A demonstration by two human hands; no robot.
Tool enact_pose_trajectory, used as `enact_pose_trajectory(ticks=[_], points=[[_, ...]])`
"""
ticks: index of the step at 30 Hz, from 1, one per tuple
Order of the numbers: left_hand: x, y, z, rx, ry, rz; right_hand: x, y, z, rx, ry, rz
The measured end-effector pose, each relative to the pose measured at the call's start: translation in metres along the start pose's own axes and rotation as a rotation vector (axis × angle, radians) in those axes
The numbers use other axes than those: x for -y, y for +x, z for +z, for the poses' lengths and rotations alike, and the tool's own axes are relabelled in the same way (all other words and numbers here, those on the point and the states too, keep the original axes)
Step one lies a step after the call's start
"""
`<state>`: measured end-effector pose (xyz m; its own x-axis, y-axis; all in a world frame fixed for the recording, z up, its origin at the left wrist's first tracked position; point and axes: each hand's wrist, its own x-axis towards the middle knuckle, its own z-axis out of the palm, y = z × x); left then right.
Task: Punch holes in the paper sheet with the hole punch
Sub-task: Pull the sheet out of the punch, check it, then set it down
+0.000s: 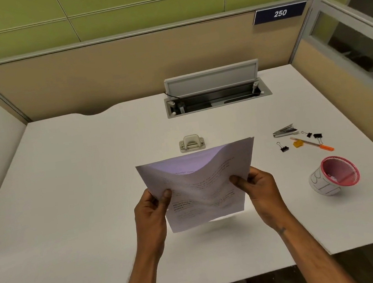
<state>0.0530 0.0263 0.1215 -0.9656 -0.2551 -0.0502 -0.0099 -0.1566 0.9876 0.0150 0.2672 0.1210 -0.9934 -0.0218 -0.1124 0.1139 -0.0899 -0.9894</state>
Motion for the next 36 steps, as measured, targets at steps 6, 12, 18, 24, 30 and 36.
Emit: enact_pose_trajectory(ticks=[6, 12, 18, 24, 30, 36], points=[[0.001, -0.003, -0.006, 0.025, 0.021, 0.016, -0.004, -0.008, -0.005, 0.05, 0.01, -0.003], [0.02, -0.015, -0.01, 0.036, 0.054, -0.039, -0.023, -0.016, -0.007, 0.083, -0.004, 0.084], [0.018, -0.013, -0.003, 0.007, 0.043, -0.024, -0.019, -0.011, -0.004, 0.033, -0.028, 0.056], [0.016, -0.008, -0.004, -0.001, 0.077, 0.019, -0.018, -0.009, -0.005, 0.042, -0.01, 0.033], [0.028, -0.01, 0.003, -0.066, 0.134, -0.058, -0.03, -0.005, -0.002, 0.009, -0.043, 0.077], [0.024, -0.007, 0.005, -0.084, 0.122, 0.006, -0.026, -0.003, -0.005, 0.016, -0.032, 0.042]])
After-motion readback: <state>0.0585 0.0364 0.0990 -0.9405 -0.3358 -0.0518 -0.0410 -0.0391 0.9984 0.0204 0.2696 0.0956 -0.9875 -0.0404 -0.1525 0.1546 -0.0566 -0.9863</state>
